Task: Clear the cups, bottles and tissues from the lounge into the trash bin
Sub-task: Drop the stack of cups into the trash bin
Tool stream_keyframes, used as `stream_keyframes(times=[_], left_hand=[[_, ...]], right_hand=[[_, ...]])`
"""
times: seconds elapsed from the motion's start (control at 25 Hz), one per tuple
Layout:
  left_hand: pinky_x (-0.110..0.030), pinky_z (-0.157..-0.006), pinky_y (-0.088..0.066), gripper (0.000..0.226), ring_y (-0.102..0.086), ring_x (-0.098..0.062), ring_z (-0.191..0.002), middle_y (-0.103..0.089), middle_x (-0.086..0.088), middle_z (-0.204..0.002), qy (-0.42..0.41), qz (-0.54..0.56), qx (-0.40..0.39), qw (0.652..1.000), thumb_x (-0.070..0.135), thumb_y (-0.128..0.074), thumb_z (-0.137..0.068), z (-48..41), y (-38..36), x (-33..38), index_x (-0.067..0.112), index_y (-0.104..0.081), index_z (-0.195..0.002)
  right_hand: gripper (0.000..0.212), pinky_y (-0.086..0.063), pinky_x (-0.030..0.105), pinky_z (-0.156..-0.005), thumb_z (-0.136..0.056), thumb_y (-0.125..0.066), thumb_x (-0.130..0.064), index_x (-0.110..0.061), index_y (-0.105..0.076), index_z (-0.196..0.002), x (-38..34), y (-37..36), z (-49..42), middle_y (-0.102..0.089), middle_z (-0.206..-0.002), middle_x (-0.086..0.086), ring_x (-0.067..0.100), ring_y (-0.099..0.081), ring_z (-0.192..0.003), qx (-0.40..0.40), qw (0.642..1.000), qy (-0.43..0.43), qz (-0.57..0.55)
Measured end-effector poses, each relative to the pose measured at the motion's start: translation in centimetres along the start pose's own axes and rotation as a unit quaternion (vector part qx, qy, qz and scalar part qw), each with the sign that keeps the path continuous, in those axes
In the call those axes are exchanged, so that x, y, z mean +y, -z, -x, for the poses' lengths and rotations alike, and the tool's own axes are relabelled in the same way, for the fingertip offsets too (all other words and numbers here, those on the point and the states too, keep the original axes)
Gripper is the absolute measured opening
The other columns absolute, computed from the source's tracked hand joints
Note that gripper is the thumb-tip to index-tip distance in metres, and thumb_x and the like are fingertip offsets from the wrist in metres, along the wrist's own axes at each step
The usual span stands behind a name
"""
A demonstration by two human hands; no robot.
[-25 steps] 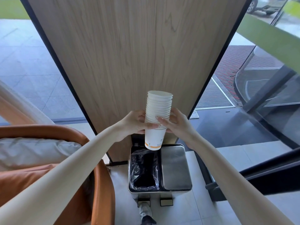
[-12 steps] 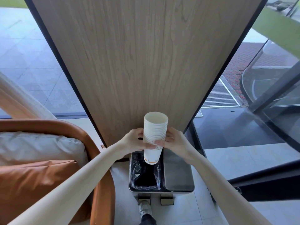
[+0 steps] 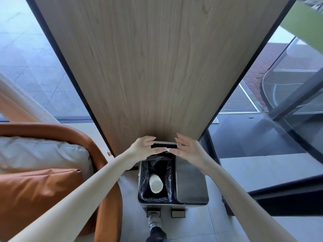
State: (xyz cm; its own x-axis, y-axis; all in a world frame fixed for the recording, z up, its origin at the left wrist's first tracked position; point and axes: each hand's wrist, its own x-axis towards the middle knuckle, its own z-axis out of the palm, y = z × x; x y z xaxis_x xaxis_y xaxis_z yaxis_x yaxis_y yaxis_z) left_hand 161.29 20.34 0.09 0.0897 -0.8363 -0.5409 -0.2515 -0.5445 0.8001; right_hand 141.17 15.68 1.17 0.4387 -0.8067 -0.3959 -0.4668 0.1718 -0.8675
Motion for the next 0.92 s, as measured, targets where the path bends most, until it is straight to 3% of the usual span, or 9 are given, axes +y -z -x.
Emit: stream_keyframes(times=[0.24,0.6,0.76,0.92], left_hand=[[-0.038,-0.101,-0.049,0.069,-0.056,-0.015,-0.121,-0.057,0.003,-0.138,-0.028,0.028,0.008,0.999,0.045,-0.078,-0.076,2.1,1.0,0.8,0.023,-0.053,-0.137],[-0.039,-0.1,-0.051,0.056,-0.057,-0.014,-0.121,-0.062,0.002,-0.131,-0.064,0.029,0.039,0.997,0.047,-0.074,-0.078,8.3,3.8,1.7,0.023,-0.061,-0.126],[-0.036,-0.099,-0.051,0.056,-0.056,-0.015,-0.122,-0.061,0.001,-0.132,-0.085,0.03,0.074,0.993,0.046,-0.073,-0.079,11.5,5.2,2.7,0.021,-0.061,-0.128],[-0.031,-0.094,-0.052,0.053,-0.056,-0.016,-0.122,-0.061,0.0,-0.133,-0.087,0.05,0.143,0.985,0.041,-0.072,-0.081,15.0,6.8,3.3,0.02,-0.06,-0.128]], right_hand=[[0.081,-0.042,0.039,-0.109,-0.078,-0.076,-0.038,-0.026,-0.035,-0.147,-1.7,-0.4,0.7,-0.046,-0.147,-0.003,0.012,-0.048,-0.131,0.017,1.0,0.022,0.002],[0.084,-0.045,0.04,-0.106,-0.075,-0.076,-0.046,-0.028,-0.037,-0.147,-5.9,-2.4,4.4,-0.046,-0.148,-0.002,0.011,-0.049,-0.13,0.007,0.997,0.08,0.005],[0.1,-0.046,0.042,-0.105,-0.059,-0.075,-0.064,-0.03,-0.038,-0.146,-9.1,-3.2,5.2,-0.046,-0.148,-0.001,0.013,-0.051,-0.129,-0.029,0.991,0.126,0.027],[0.097,-0.047,0.044,-0.104,-0.059,-0.074,-0.061,-0.029,-0.04,-0.144,-12.7,-4.4,5.5,-0.047,-0.146,-0.002,0.012,-0.052,-0.127,-0.09,0.979,0.176,0.048]])
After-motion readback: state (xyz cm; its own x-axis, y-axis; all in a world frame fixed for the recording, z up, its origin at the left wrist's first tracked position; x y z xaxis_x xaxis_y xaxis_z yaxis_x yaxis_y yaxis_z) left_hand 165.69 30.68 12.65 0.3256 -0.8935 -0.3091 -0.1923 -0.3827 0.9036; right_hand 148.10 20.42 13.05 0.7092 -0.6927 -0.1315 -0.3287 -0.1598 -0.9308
